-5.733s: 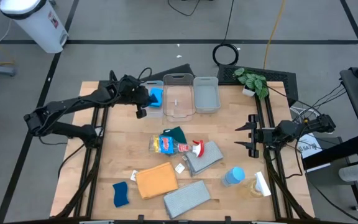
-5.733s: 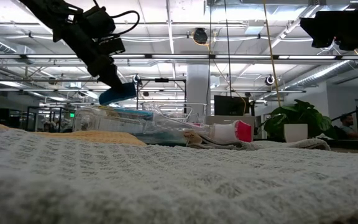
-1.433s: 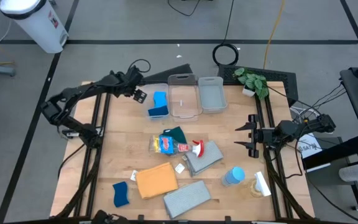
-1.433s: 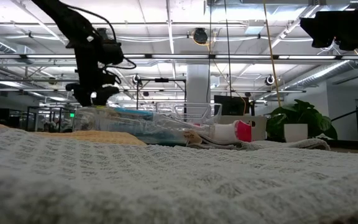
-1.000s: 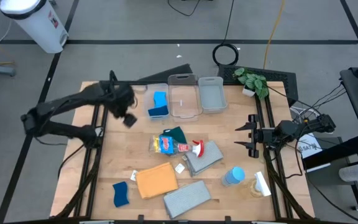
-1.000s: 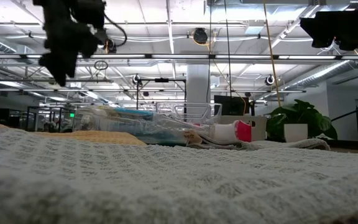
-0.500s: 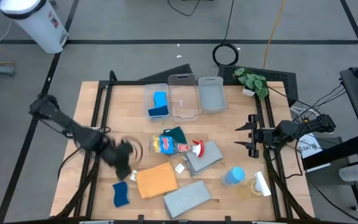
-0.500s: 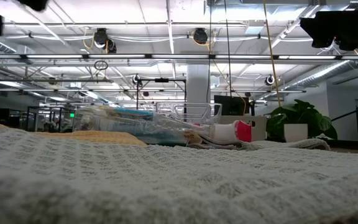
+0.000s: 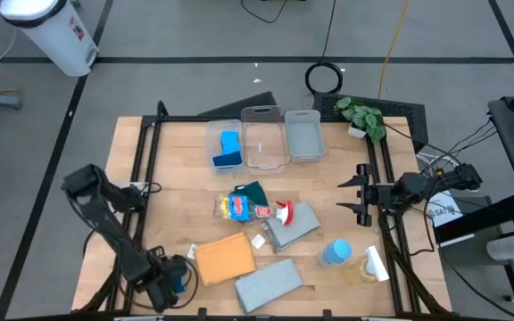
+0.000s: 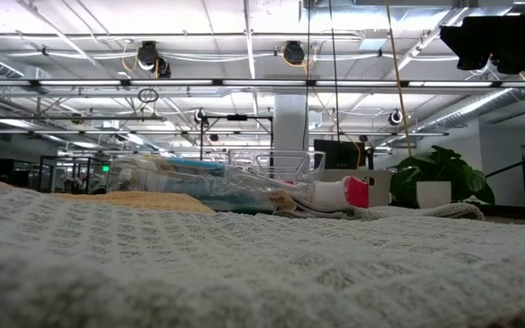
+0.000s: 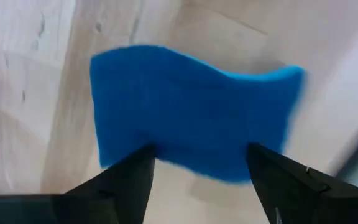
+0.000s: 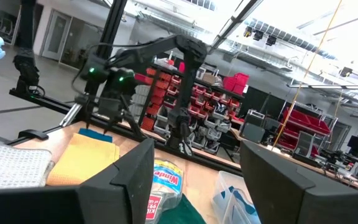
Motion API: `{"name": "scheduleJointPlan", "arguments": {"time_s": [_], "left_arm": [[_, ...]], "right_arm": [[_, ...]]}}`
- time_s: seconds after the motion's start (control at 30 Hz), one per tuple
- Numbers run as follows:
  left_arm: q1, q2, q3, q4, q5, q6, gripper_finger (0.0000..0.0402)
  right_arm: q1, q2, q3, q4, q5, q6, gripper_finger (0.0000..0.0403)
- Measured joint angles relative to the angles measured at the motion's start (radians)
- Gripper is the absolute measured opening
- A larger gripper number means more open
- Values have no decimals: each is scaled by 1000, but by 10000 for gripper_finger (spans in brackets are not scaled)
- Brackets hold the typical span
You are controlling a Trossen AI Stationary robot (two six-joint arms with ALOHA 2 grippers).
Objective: Pick & Place Kitchen Items
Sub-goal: Put the blue sponge into the white transparent bin
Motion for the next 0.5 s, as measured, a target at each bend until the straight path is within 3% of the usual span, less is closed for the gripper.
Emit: {"name": "scheduleJointPlan", "arguments": {"time_s": [0.17, 0.27, 0.4, 0.5], "left_arm": [[13, 63, 7, -37, -8, 78, 257], [35, 56, 7, -180, -39, 86, 257], [51, -20, -6, -420, -176, 27, 257], [76, -119, -3, -486, -223, -99, 257]], "right_arm": [[0, 0, 0, 0, 0, 0, 208], [0, 0, 0, 0, 0, 0, 208], [0, 0, 0, 0, 0, 0, 206], [0, 0, 0, 0, 0, 0, 207]]}}
